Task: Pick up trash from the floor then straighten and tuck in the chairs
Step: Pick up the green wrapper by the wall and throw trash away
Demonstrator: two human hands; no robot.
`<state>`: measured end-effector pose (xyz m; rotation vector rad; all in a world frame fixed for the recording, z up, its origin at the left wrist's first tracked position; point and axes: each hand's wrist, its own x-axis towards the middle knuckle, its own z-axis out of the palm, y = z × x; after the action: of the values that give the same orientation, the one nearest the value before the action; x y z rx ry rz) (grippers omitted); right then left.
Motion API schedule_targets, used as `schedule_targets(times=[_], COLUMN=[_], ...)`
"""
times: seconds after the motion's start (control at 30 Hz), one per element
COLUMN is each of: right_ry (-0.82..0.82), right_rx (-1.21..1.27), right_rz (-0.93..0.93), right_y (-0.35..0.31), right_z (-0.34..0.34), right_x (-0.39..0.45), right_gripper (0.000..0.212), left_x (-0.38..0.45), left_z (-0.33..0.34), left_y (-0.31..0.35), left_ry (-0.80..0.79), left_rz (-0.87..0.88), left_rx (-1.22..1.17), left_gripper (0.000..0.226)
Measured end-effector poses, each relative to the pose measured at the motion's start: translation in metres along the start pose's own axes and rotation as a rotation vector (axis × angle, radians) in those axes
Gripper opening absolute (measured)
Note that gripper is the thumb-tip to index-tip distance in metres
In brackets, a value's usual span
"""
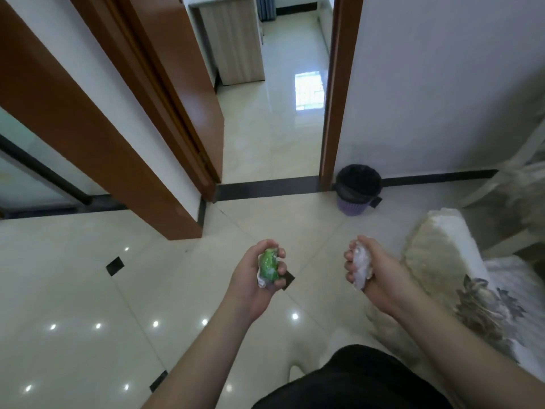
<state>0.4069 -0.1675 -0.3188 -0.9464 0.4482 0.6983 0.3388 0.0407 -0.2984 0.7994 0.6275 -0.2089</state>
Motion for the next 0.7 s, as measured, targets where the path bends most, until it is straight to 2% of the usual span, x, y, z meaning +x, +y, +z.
schedule_targets(times=[0.2, 0.47, 0.7], right_ry=[0.023, 0.020, 0.154], right_rx=[0.061, 0.154, 0.131], right_rz=[-0.029, -0.135, -0.085], right_y=[-0.052, -0.176, -0.227], right_z=[0.011, 0.016, 0.025], right_x=[0.075, 0.150, 0.204], right_gripper=[0.022, 0.022, 0.026], left_x=[0.091, 0.196, 0.267], left_z=[0.034, 0.113, 0.148], left_y=[0.055, 0.117, 0.155], left_ry=[-0.017, -0.122, -0.133], left_rz=[-0.002, -0.032, -0.078], left_rx=[0.025, 0.092, 0.082], left_gripper=[0.005, 0.005, 0.008])
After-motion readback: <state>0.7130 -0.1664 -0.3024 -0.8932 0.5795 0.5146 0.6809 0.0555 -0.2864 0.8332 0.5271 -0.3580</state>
